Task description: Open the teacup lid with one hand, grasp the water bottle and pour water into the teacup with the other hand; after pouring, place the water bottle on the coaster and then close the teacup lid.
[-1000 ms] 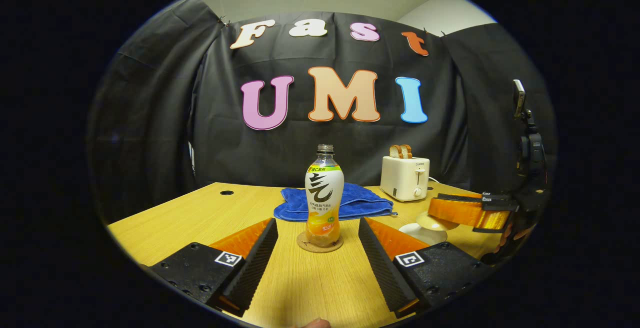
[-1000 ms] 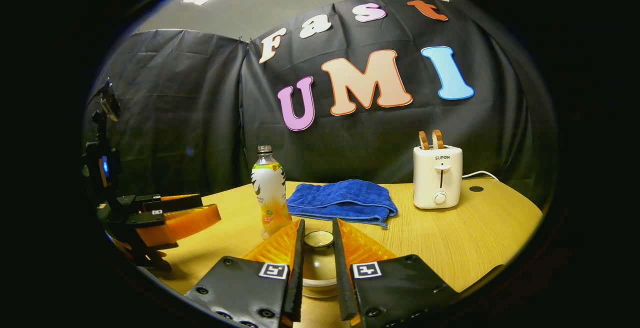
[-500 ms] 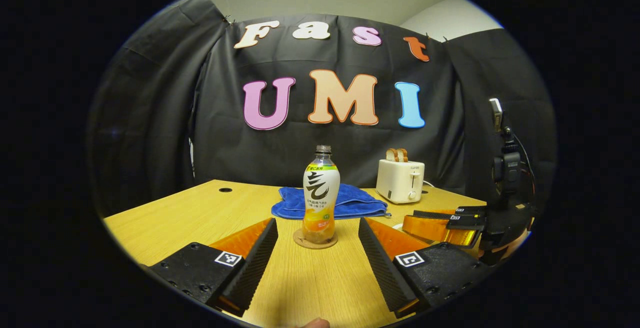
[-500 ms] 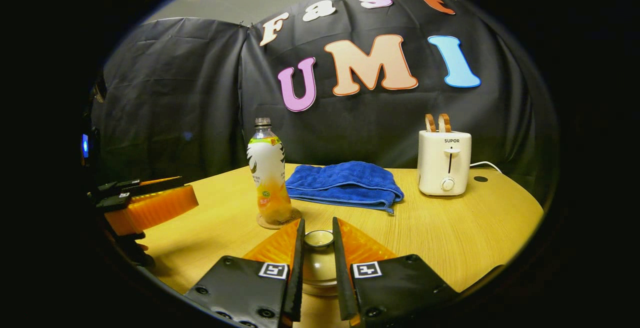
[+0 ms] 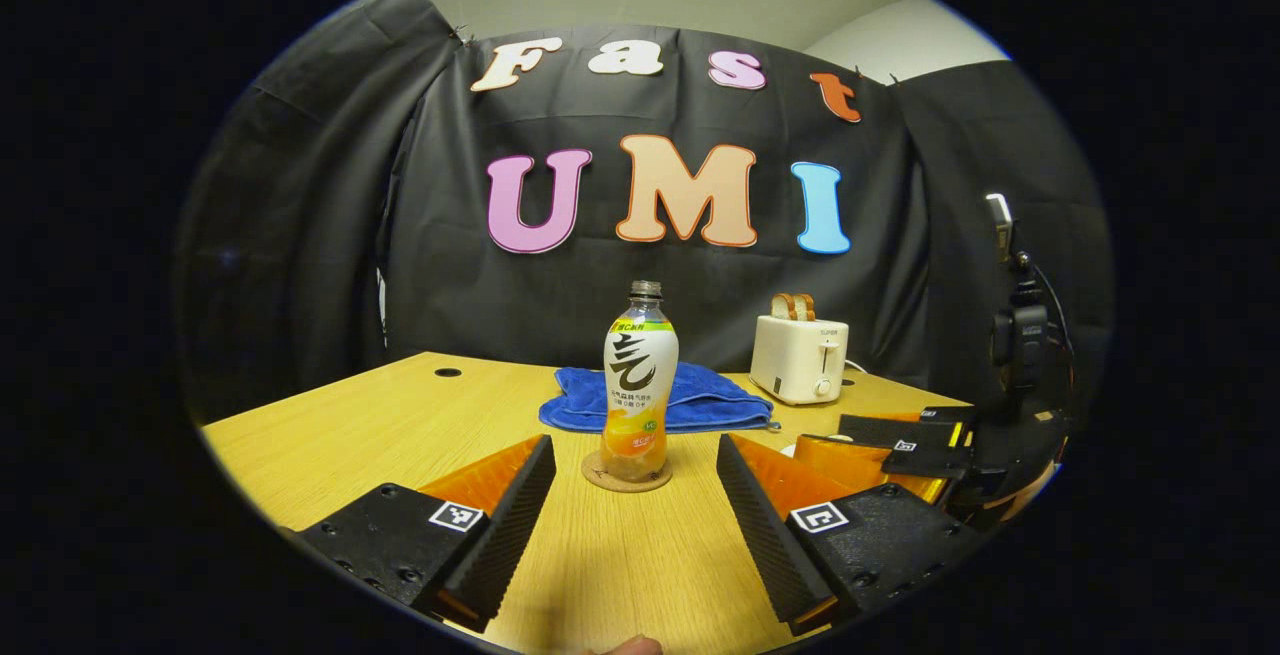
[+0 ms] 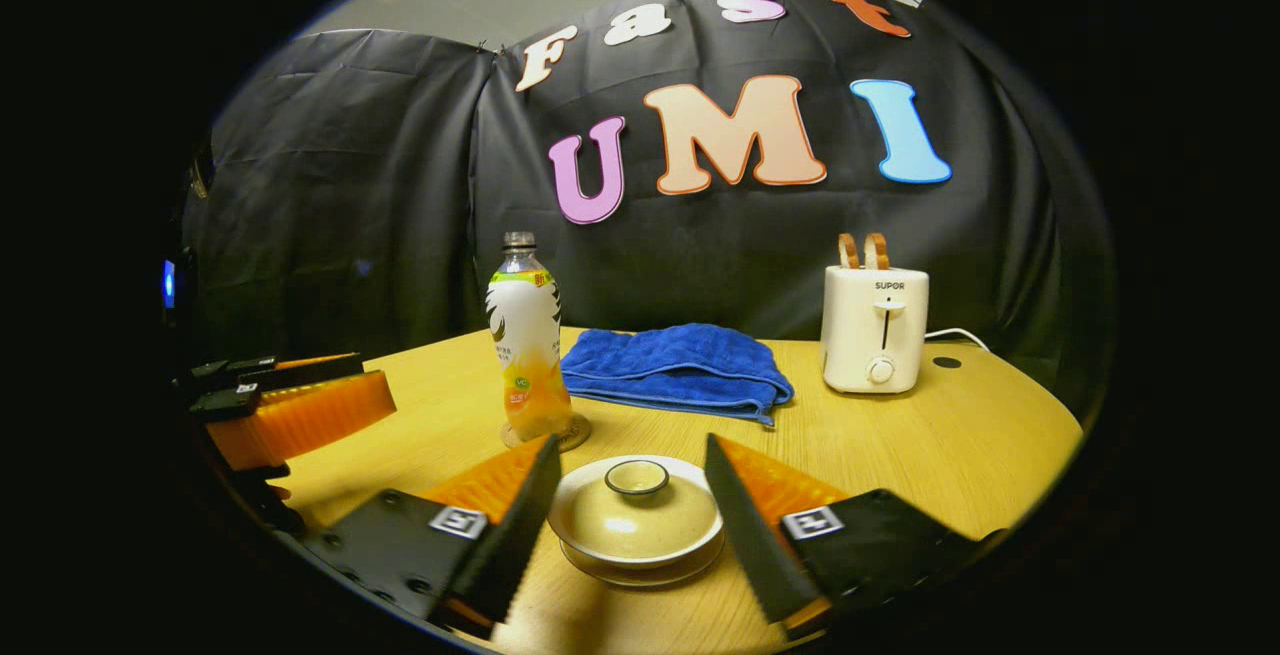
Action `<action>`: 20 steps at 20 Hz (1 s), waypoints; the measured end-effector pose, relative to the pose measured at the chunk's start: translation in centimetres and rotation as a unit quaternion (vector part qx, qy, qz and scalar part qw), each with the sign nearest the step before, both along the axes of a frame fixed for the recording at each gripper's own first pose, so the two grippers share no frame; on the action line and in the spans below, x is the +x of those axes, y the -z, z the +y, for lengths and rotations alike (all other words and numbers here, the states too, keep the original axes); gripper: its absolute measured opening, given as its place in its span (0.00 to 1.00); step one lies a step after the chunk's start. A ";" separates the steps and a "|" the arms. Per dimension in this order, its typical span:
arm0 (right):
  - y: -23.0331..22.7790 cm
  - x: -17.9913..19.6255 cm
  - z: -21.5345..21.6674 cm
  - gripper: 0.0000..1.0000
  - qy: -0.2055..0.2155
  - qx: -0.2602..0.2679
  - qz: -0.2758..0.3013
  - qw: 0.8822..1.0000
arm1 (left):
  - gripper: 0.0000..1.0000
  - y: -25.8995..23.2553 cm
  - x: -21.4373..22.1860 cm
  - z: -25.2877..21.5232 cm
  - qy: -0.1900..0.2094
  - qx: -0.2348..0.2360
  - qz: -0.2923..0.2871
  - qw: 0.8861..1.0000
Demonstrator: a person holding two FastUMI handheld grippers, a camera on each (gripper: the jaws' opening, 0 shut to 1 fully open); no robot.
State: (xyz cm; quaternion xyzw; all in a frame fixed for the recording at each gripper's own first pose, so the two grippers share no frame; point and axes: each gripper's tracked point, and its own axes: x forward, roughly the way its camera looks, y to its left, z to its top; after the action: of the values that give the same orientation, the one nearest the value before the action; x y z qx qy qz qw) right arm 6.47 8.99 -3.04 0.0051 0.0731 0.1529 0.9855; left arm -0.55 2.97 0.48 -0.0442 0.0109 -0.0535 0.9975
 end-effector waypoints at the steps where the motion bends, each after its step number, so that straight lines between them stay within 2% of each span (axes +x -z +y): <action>1: -0.7 -0.3 -0.4 1.00 0.010 0.006 -0.011 1.000 | 0.95 0.1 0.0 -0.1 0.000 0.005 0.000 1.000; 6: -2.6 -3.1 -3.4 1.00 0.066 0.029 -0.051 0.996 | 0.95 0.2 -0.8 -0.5 -0.002 0.027 -0.010 1.000; 10: -1.4 -5.4 -5.1 1.00 0.095 0.017 -0.043 0.994 | 0.93 0.3 -1.6 -0.7 -0.013 0.016 -0.015 1.000; 17: -2.5 -7.7 -7.0 1.00 0.133 0.023 -0.066 0.989 | 0.95 0.4 -1.9 -0.6 -0.037 0.042 -0.022 0.998; 18: -2.9 -7.9 -7.1 0.98 0.138 0.021 -0.074 0.987 | 0.95 0.2 -2.1 -0.5 -0.039 0.043 -0.028 0.998; 20: -2.5 -8.0 -6.6 1.00 0.138 0.006 -0.076 0.987 | 0.95 0.2 -1.9 -0.5 -0.040 0.042 -0.031 0.998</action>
State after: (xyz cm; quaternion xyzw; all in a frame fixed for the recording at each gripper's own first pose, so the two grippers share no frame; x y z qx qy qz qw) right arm -1.53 2.39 -0.55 0.0098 -0.0043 0.0154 0.9998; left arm -2.49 2.47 0.26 -0.0013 -0.0195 -0.0149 0.9997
